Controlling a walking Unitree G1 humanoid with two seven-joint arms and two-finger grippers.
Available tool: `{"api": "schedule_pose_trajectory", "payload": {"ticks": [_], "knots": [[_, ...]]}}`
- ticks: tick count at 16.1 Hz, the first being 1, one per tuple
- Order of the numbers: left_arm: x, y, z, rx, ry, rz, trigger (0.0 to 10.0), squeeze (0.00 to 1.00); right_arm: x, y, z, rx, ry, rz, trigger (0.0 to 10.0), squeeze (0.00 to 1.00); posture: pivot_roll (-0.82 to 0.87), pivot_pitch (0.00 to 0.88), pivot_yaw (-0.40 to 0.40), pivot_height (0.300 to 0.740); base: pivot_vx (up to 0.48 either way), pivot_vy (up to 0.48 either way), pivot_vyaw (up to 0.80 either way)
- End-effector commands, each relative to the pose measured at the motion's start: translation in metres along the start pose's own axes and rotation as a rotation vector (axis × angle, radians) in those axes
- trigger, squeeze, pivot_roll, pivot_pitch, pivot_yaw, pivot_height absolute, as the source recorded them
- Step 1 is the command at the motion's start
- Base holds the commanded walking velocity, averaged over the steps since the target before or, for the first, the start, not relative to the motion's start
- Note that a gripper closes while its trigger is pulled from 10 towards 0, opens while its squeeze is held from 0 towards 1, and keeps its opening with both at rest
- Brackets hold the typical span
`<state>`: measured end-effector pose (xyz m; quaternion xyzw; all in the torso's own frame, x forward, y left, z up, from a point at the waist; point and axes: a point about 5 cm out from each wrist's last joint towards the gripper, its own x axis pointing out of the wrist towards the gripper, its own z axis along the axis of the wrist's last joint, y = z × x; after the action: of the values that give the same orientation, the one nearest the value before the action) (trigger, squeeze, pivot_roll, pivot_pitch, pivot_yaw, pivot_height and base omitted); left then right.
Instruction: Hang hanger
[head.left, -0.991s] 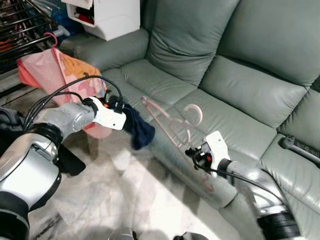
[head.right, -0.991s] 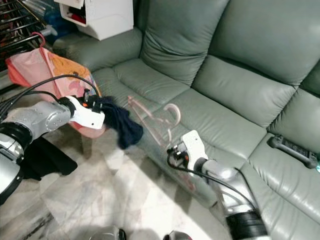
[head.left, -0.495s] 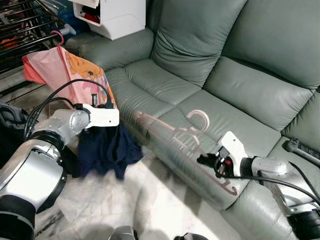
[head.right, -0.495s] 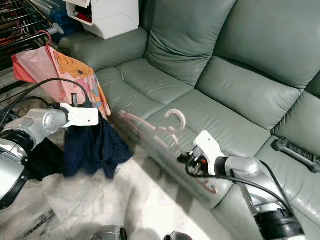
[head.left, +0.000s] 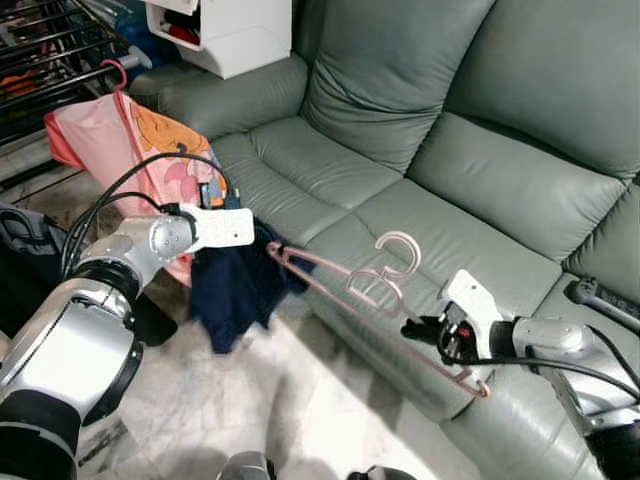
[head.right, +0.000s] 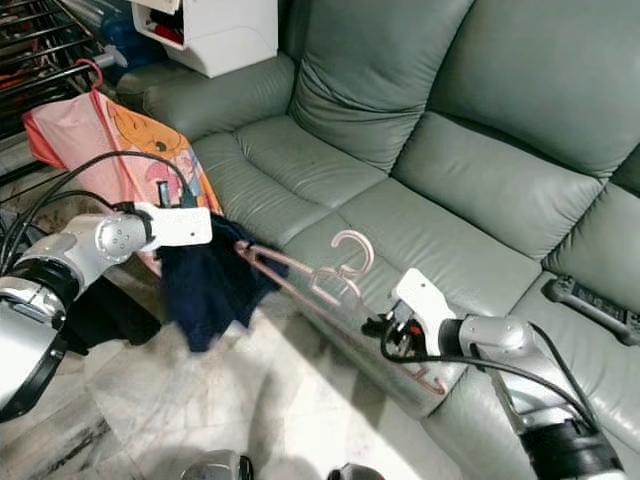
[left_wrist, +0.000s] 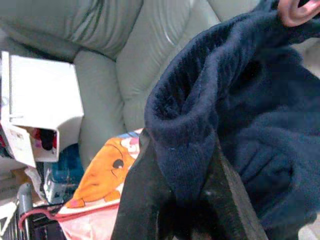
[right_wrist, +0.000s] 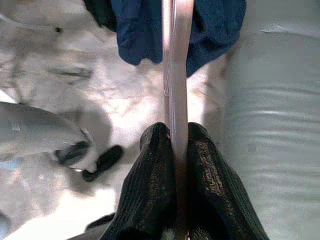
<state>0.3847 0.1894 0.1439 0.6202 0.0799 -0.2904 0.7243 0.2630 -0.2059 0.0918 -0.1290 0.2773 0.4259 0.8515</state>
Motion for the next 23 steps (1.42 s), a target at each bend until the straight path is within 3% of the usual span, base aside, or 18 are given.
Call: {"api": "schedule_pose_trajectory", "payload": {"ticks": [1, 6, 9, 11, 12, 16, 18, 23], "knots": [[-0.001, 0.011, 0.004, 0.02, -0.026, 0.015, 10.0, 0.0, -0.001, -0.005, 0.004, -0.035, -0.004, -0.031, 10.0, 0.0, -0.03, 0.031, 0.025, 0.74, 0.0, 0.0, 0.0], [-0.002, -0.001, 0.0, 0.018, -0.028, -0.005, 10.0, 0.0, -0.008, -0.015, 0.008, -0.079, -0.022, -0.075, 10.0, 0.0, -0.03, 0.032, 0.026, 0.74, 0.0, 0.0, 0.0], [-0.001, 0.002, 0.005, 0.013, -0.05, 0.003, 10.0, 0.0, -0.009, -0.016, 0.004, -0.077, -0.012, -0.073, 10.0, 0.0, -0.03, 0.032, 0.026, 0.74, 0.0, 0.0, 0.0], [0.0, 0.002, 0.005, 0.007, -0.043, 0.001, 10.0, 0.0, -0.009, -0.01, 0.006, -0.081, -0.035, -0.025, 10.0, 0.0, -0.03, 0.032, 0.026, 0.74, 0.0, 0.0, 0.0], [0.0, -0.001, 0.003, 0.002, -0.022, 0.0, 10.0, 0.0, -0.012, -0.003, 0.017, -0.07, -0.097, 0.048, 10.0, 0.0, -0.03, 0.035, 0.03, 0.74, 0.0, 0.0, 0.0], [0.007, -0.019, 0.004, -0.21, -0.003, 0.002, 10.0, 0.0, -0.017, -0.008, 0.027, -0.124, -0.164, 0.005, 10.0, 0.0, -0.04, 0.033, 0.034, 0.74, 0.0, 0.0, 0.0], [0.009, -0.026, 0.008, -0.211, -0.019, -0.015, 10.0, 0.0, -0.019, -0.008, 0.03, -0.132, -0.178, -0.003, 10.0, 0.0, -0.04, 0.033, 0.034, 0.74, 0.0, 0.0, 0.0], [0.01, -0.027, 0.008, -0.213, -0.015, -0.017, 10.0, 0.0, -0.024, -0.01, 0.028, -0.14, -0.165, 0.021, 10.0, 0.0, -0.05, 0.034, 0.035, 0.74, 0.0, 0.0, 0.0]]}}
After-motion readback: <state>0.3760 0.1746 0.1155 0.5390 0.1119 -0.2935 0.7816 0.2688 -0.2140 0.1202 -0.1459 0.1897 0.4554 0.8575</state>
